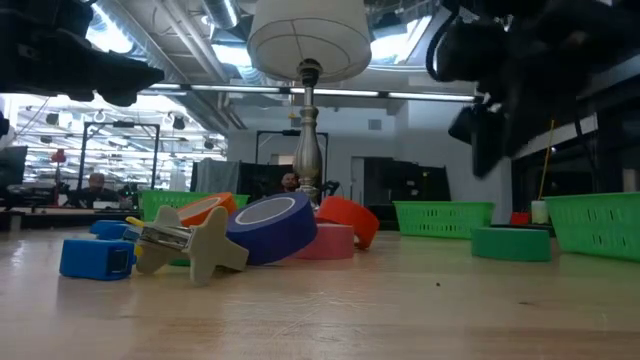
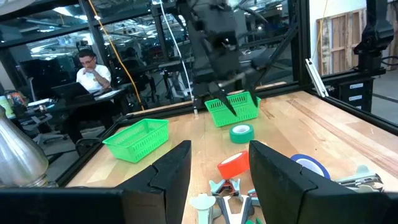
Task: Pick and place Stapler, Stapler remover, tape
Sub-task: Put the green tape into the top right green bin
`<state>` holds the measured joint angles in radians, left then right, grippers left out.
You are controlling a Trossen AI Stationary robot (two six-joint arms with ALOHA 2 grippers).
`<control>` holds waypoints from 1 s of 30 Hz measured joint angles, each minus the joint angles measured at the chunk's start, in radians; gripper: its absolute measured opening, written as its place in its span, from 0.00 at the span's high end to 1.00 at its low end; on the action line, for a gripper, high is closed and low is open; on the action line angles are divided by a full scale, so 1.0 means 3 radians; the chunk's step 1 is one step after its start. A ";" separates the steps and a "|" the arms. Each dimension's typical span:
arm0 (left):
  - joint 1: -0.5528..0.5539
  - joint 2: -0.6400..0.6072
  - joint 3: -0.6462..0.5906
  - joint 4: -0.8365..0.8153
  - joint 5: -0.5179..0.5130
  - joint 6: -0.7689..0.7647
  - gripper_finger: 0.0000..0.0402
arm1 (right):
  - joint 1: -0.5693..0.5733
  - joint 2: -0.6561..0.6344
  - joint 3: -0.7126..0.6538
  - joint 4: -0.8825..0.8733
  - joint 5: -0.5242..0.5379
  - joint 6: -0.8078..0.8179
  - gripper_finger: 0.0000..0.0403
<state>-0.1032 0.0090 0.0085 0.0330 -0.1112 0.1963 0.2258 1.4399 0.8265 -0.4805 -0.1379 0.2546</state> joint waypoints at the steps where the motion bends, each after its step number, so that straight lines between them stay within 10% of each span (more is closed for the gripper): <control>1: 0.0001 0.0000 0.0000 -0.0001 0.0000 0.0000 0.61 | 0.0063 0.0068 0.0000 0.0001 0.0076 0.0000 0.35; 13: 0.0001 0.0000 -0.0001 -0.0003 0.0000 0.0000 0.61 | 0.0428 0.0689 0.0003 0.0087 0.0351 0.0532 0.42; 25: 0.0001 0.0000 0.0000 -0.0004 0.0000 0.0000 0.61 | 0.0447 0.0840 0.0501 -0.0652 0.0379 0.0484 0.90; 30: 0.0001 0.0000 0.0000 -0.0005 0.0000 0.0000 0.61 | 0.0346 0.0821 0.0877 -0.1131 0.0297 0.0197 0.90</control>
<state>-0.1028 0.0090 0.0084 0.0315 -0.1112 0.1963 0.3297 1.6861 1.0896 -0.8198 -0.0486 0.3138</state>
